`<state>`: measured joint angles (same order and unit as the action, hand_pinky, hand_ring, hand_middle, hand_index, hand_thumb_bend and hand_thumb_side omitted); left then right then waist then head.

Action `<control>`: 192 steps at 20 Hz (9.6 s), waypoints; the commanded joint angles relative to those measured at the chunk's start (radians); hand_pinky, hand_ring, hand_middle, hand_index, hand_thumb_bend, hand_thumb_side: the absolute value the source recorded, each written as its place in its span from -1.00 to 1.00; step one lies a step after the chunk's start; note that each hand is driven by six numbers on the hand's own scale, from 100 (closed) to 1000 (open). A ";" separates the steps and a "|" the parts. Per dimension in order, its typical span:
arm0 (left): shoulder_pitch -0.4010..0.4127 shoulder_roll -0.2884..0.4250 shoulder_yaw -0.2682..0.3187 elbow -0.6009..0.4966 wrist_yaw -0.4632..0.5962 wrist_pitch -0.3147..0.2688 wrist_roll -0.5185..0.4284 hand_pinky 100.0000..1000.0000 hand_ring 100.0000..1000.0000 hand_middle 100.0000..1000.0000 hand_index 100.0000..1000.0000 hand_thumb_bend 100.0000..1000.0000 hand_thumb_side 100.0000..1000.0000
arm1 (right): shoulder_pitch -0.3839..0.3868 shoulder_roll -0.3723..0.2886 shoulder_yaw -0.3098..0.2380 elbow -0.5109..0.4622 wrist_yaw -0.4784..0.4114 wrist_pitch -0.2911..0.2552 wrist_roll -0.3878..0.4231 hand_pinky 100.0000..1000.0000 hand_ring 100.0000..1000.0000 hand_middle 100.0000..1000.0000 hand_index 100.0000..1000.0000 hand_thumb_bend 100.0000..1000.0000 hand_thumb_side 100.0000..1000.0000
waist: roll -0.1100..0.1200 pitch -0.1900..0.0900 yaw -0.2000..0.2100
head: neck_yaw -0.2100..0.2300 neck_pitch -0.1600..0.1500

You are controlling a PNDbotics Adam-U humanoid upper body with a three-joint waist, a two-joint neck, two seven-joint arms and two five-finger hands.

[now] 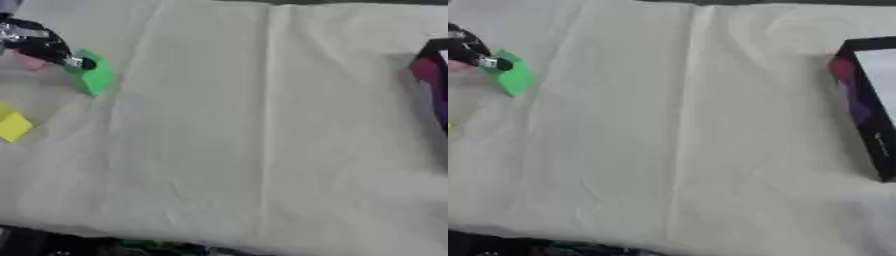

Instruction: Pick up the objects with one hand, pass them to the other hand, and then place them into the box on the other side of the table.

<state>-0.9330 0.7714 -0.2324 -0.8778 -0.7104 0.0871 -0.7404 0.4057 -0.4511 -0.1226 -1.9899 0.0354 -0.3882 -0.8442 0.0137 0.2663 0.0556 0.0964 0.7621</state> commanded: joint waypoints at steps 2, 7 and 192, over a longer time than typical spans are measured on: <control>-0.018 0.019 -0.005 -0.013 -0.016 -0.009 -0.014 0.79 0.62 0.46 0.64 0.37 0.45 | 0.007 -0.006 -0.008 -0.010 0.005 -0.029 -0.040 0.27 0.39 0.37 0.47 0.35 -0.91 | 0.001 -0.018 0.000 | 0.006 0.005; -0.016 0.006 -0.014 0.000 -0.050 -0.020 -0.018 0.79 0.62 0.46 0.59 0.43 0.45 | 0.005 -0.002 -0.006 -0.010 0.006 -0.027 -0.043 0.26 0.38 0.37 0.47 0.36 -0.92 | 0.002 -0.018 0.000 | 0.009 0.006; 0.047 -0.677 -0.207 -0.481 0.122 -0.252 0.427 0.38 0.00 -0.08 -0.27 -1.00 -0.39 | -0.940 -0.410 0.448 -0.010 -0.204 0.590 0.873 0.40 0.61 0.64 0.60 0.59 -0.74 | -0.143 -0.017 0.120 | -0.325 0.005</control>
<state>-0.8633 0.1022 -0.4371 -1.3480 -0.5855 -0.1551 -0.3139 -0.5197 -0.8453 0.3337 -1.9904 -0.1727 0.2033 0.0202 -0.1189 0.2487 0.1773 -0.2232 0.7718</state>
